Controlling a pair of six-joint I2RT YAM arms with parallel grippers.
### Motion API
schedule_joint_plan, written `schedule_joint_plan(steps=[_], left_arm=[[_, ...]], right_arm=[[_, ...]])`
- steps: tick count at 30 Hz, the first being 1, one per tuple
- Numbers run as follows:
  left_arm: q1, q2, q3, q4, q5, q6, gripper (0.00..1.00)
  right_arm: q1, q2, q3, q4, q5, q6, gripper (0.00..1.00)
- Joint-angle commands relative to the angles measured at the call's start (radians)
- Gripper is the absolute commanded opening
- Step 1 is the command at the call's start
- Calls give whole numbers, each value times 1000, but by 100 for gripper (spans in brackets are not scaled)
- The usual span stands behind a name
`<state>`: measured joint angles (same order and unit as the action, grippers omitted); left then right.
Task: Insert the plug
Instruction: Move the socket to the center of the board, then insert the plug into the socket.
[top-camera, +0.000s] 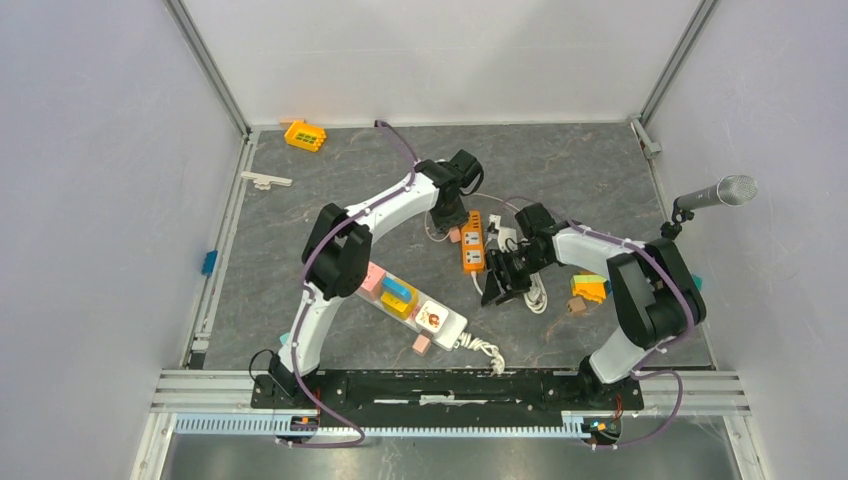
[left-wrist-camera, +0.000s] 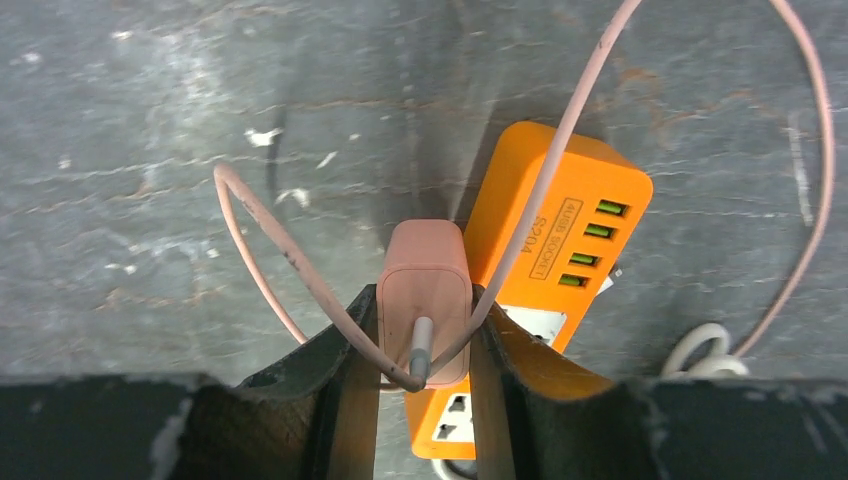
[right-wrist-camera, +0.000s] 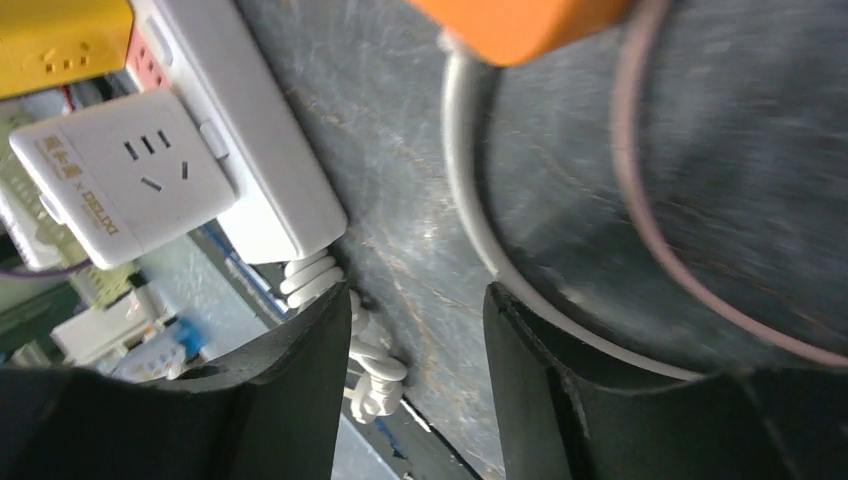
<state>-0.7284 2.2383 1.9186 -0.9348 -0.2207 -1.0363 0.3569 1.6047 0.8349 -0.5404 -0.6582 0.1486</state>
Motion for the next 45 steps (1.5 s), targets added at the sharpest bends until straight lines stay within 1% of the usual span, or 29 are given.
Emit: schedule_joint_plan(steps=[1, 3, 5, 12, 16, 18, 22, 24, 26, 32, 34, 36, 38, 39, 40, 45], left_arm=[[-12, 21, 95, 69, 33, 50, 2], [-12, 4, 86, 70, 13, 70, 2], [-12, -27, 60, 70, -11, 90, 2], [-19, -188, -77, 82, -57, 104, 2], [-39, -260, -149, 132, -51, 89, 2], [-57, -286, -173, 169, -54, 92, 2], [-75, -294, -203, 234, -61, 117, 2], [-75, -285, -204, 248, -62, 124, 2], [-76, -276, -209, 268, -56, 135, 2], [-78, -239, -226, 297, -49, 140, 2], [-81, -231, -236, 321, -54, 148, 2], [-86, -219, -246, 338, -60, 159, 2], [-90, -207, -244, 340, -59, 168, 2], [-91, -203, -245, 340, -59, 174, 2], [-93, -199, -245, 340, -60, 179, 2], [-101, -200, -254, 352, -75, 198, 2]], right_arm=[[49, 46, -8, -2, -146, -14, 56], [50, 38, -1, 15, -172, -5, 57], [45, 14, 18, 29, -166, 10, 57], [-19, -98, 91, 23, -34, 38, 59], [-65, -154, 95, 12, 61, 27, 59], [-87, -181, 77, 31, 80, 41, 60], [-121, -231, 35, 75, 105, 84, 61], [-132, -247, 22, 83, 118, 95, 64], [-138, -260, 10, 93, 124, 104, 65], [-148, -264, 9, 85, 124, 97, 67], [-150, -270, 7, 82, 127, 91, 70], [-151, -275, 8, 76, 130, 84, 77], [-153, -286, 10, 72, 136, 69, 86], [-154, -295, 11, 74, 144, 66, 93], [-154, -307, 9, 78, 155, 64, 97], [-155, -321, 17, 76, 174, 51, 98]])
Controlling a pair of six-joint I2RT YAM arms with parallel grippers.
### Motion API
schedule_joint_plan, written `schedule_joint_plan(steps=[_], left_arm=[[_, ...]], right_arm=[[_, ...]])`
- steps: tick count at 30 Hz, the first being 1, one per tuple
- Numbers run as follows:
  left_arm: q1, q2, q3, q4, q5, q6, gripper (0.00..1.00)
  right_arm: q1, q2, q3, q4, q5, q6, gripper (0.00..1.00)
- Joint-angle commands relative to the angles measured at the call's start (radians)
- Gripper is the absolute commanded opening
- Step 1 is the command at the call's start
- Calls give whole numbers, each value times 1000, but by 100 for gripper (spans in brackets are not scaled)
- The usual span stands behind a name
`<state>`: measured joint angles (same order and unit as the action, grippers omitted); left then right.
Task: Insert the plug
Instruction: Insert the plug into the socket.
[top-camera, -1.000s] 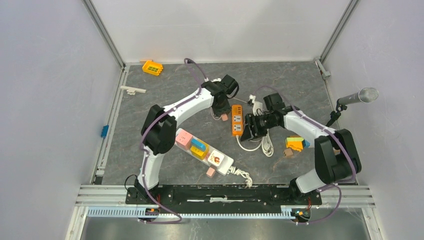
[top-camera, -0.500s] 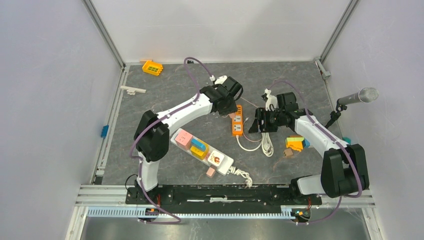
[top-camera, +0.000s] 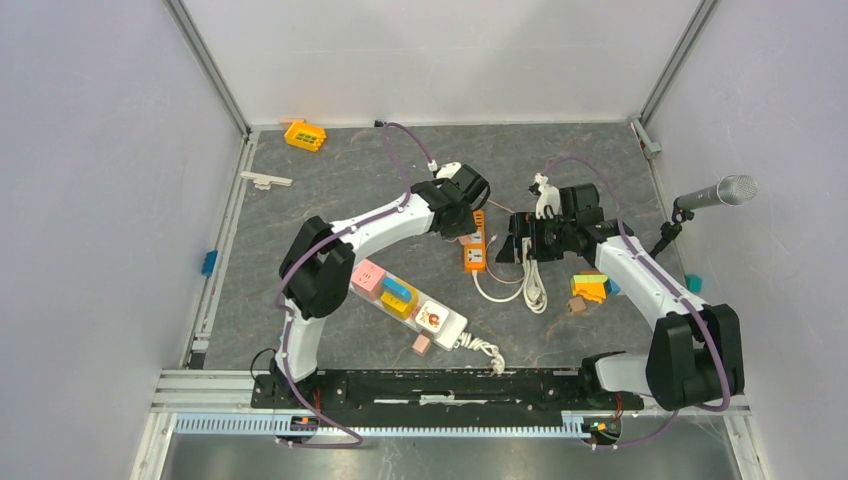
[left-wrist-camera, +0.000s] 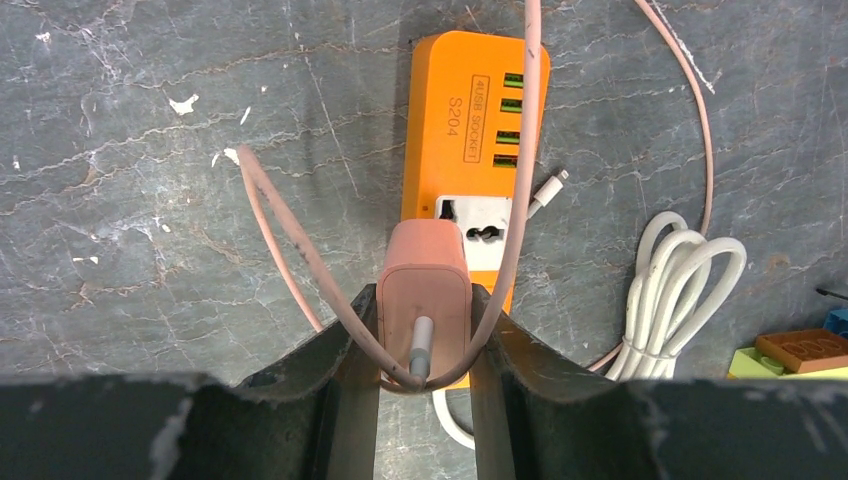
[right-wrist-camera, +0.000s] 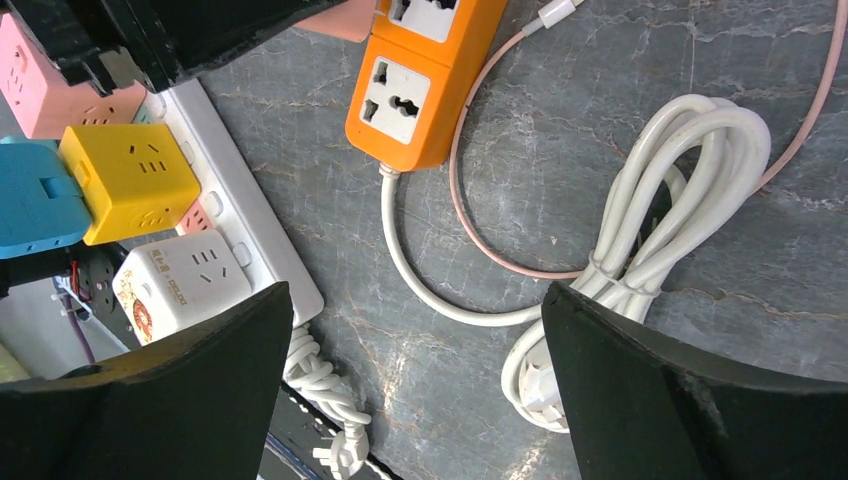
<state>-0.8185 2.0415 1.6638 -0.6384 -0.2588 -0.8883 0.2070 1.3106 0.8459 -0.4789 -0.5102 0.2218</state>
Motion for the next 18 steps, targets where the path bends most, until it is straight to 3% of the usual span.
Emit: schedule_joint_plan(steps=[1, 18], left_arm=[[-11, -3, -1, 56, -37, 52, 2], [-27, 34, -5, 46, -98, 45, 2]], right_arm=[[-4, -23, 5, 11, 27, -23, 98], [-13, 4, 18, -1, 25, -44, 98]])
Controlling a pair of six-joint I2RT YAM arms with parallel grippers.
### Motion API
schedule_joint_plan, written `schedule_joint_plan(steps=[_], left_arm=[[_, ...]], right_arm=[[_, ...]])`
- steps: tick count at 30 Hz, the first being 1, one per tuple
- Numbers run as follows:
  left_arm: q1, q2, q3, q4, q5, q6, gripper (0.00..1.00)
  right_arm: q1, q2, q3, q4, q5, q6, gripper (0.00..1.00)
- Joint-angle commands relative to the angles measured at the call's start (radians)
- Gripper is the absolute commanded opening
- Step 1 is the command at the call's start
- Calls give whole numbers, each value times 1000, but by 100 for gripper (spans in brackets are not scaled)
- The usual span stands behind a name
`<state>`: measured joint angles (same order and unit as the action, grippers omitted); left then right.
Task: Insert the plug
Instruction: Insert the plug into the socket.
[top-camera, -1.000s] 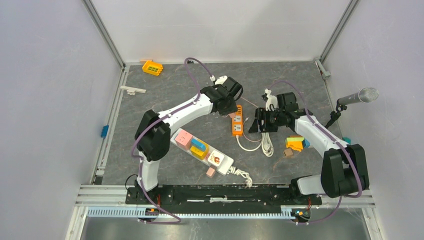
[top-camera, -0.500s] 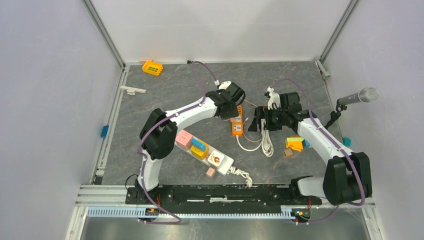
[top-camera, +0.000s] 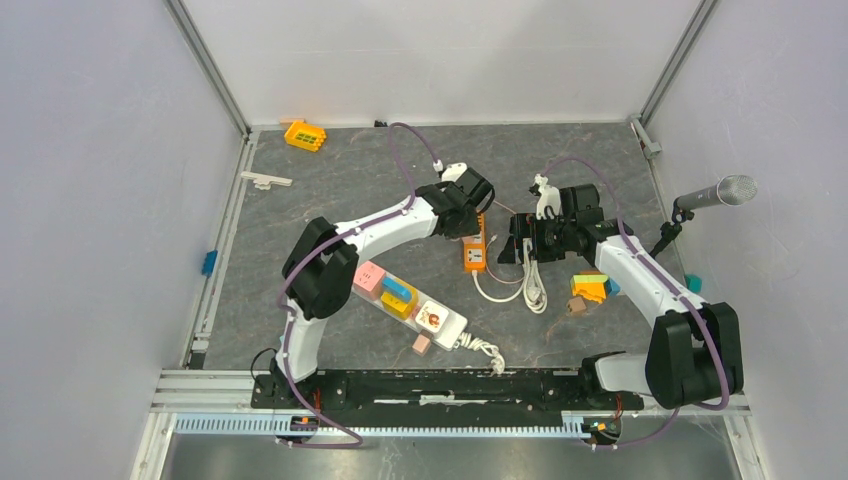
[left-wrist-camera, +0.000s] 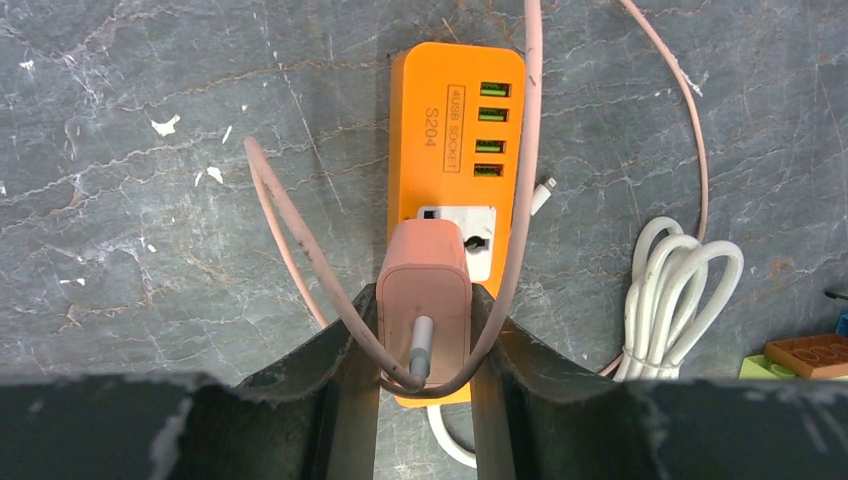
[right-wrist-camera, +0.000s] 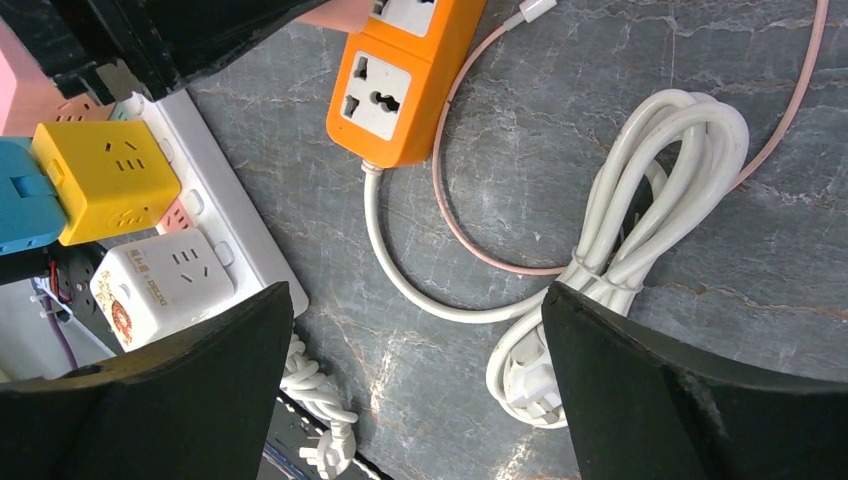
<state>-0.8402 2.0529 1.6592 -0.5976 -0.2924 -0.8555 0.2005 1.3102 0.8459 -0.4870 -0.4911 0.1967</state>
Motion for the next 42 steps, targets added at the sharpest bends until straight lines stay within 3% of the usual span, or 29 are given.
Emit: schedule_joint_plan(steps=[1, 10, 17, 29, 42], left_arm=[[-5, 26, -2, 5, -65, 8, 2], [-22, 63, -1, 3, -81, 44, 2], [-66, 115, 43, -93, -160, 59, 2], [-78, 197, 76, -164, -96, 26, 2], [-131, 248, 14, -188, -62, -9, 2]], right_arm=[[-6, 5, 17, 6, 6, -20, 98], [-8, 8, 15, 4, 7, -25, 98], [-10, 1, 10, 3, 22, -23, 98], [-13, -9, -8, 4, 26, -21, 98], [-18, -35, -39, 14, 43, -15, 98]])
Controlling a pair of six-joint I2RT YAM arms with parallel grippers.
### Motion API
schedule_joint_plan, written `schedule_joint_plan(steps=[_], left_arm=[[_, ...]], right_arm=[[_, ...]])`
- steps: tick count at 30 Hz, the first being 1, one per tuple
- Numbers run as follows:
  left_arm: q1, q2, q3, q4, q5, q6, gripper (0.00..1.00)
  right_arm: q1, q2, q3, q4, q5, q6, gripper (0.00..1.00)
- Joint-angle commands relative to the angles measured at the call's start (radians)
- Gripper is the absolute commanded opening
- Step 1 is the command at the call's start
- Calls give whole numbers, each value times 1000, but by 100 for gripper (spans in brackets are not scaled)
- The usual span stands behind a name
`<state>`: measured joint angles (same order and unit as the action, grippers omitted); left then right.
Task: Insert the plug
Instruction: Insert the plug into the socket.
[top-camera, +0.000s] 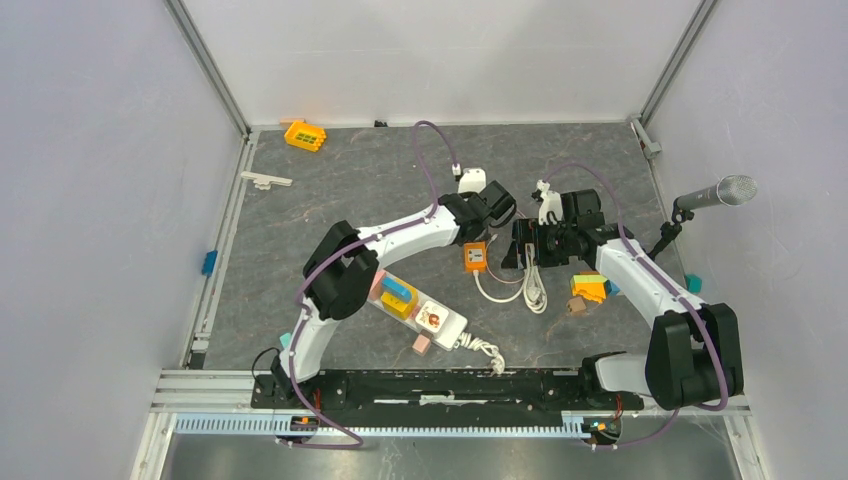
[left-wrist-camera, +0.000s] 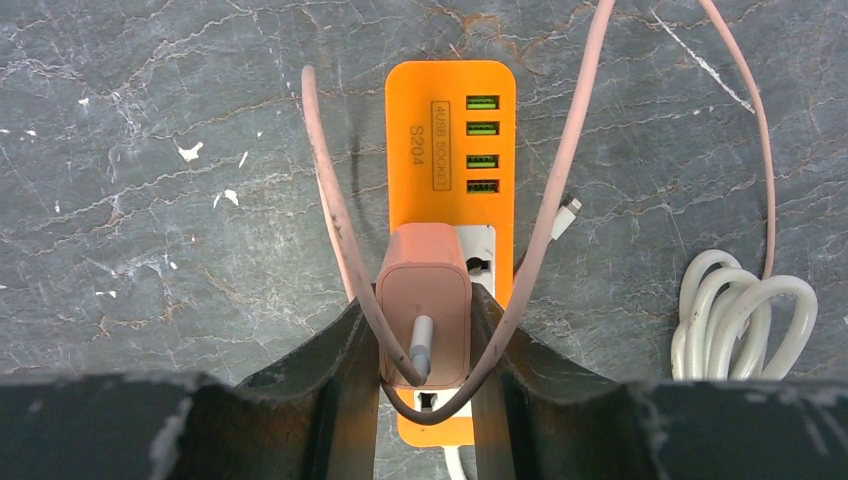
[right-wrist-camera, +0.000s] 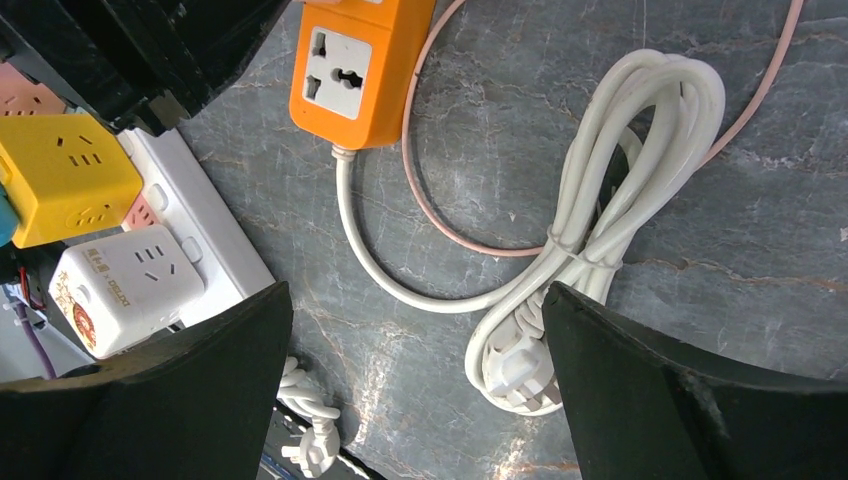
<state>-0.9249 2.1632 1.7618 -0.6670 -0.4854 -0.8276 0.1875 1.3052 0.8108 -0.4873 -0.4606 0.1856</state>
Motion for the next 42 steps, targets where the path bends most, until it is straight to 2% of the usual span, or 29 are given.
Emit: schedule_joint_plan(steps=[1, 20, 31, 42], left_arm=[[-50, 145, -88, -118, 139, -38, 2], [-70, 147, -227, -103, 201, -130, 2], [-83, 203, -244, -105, 274, -147, 2], [-82, 192, -247, -103, 265, -125, 3]], right_arm=[[-5, -30, -4, 16, 12, -5, 98], [-6, -60, -60, 69, 6, 11, 98], [-9, -95, -94, 95, 8, 32, 98], [-8, -112, -81, 103, 12, 49, 98]])
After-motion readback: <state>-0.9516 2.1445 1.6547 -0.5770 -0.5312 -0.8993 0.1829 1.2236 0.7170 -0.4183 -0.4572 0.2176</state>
